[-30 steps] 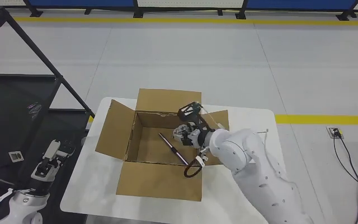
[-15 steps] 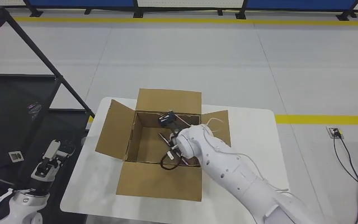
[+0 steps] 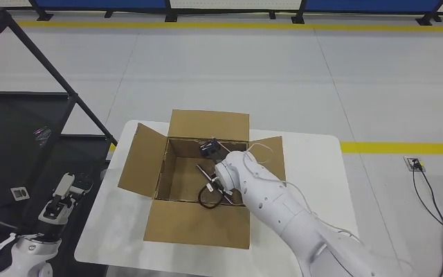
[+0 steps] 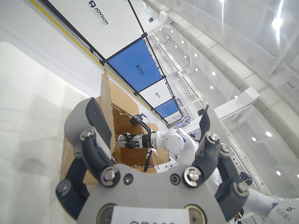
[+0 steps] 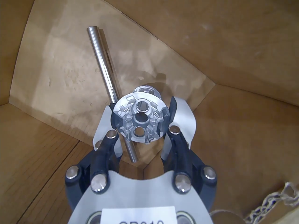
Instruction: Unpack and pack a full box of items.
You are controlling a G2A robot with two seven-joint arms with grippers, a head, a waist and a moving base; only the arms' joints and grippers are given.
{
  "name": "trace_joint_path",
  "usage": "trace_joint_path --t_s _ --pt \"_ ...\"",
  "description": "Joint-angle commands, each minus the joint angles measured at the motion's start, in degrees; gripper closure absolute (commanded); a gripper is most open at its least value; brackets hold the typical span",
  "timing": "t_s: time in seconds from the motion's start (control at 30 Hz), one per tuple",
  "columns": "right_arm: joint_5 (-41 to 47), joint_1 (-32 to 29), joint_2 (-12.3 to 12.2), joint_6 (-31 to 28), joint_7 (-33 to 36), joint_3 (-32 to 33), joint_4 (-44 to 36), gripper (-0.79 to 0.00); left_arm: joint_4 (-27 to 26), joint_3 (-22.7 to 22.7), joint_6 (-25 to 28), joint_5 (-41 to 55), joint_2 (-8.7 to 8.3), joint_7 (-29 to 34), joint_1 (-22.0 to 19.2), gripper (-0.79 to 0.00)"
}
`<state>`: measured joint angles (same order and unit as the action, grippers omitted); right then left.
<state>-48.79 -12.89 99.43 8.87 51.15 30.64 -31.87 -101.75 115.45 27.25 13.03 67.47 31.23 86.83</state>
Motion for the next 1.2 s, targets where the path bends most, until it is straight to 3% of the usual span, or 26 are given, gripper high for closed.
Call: trace_joint_path --t_s 0.0,0.13,0.37,0.5,0.73,0.97,1.17 --pt "0.11 0.38 0.54 -0.31 -0.27 0.01 1.27 -0.369 0.00 0.00 0.00 0.00 0.00 0.00 0.00 -0.785" --pt "0.40 1.00 1.43 -0.98 -0.95 0.27 3.36 -0.391 0.00 0.00 0.00 0.00 0.00 0.00 0.00 -0.785" --pt "0.42 1.70 2.58 -1.91 -1.72 0.74 5.96 -0.526 0.00 0.00 0.00 0.00 0.00 0.00 0.00 -0.785" --pt "0.36 2.05 3.06 -2.42 -2.11 1.11 6.83 -0.680 0.00 0.00 0.00 0.00 0.00 0.00 0.00 -0.785" --pt "1.21 2.33 3.18 -4.52 -3.46 2.69 5.89 -0.733 0.00 0.00 0.00 0.00 0.00 0.00 0.00 -0.785" --pt "0.83 0.68 1.11 -4.06 -5.46 6.07 -0.85 -0.785 0.77 -1.44 -2.62 -3.98 -0.17 -1.29 -0.72 -0.785" --pt "-1.35 -5.04 -3.33 -3.85 -3.11 12.35 -15.83 -0.785 2.44 -4.10 -3.76 -7.62 -0.60 1.00 -3.15 -0.785"
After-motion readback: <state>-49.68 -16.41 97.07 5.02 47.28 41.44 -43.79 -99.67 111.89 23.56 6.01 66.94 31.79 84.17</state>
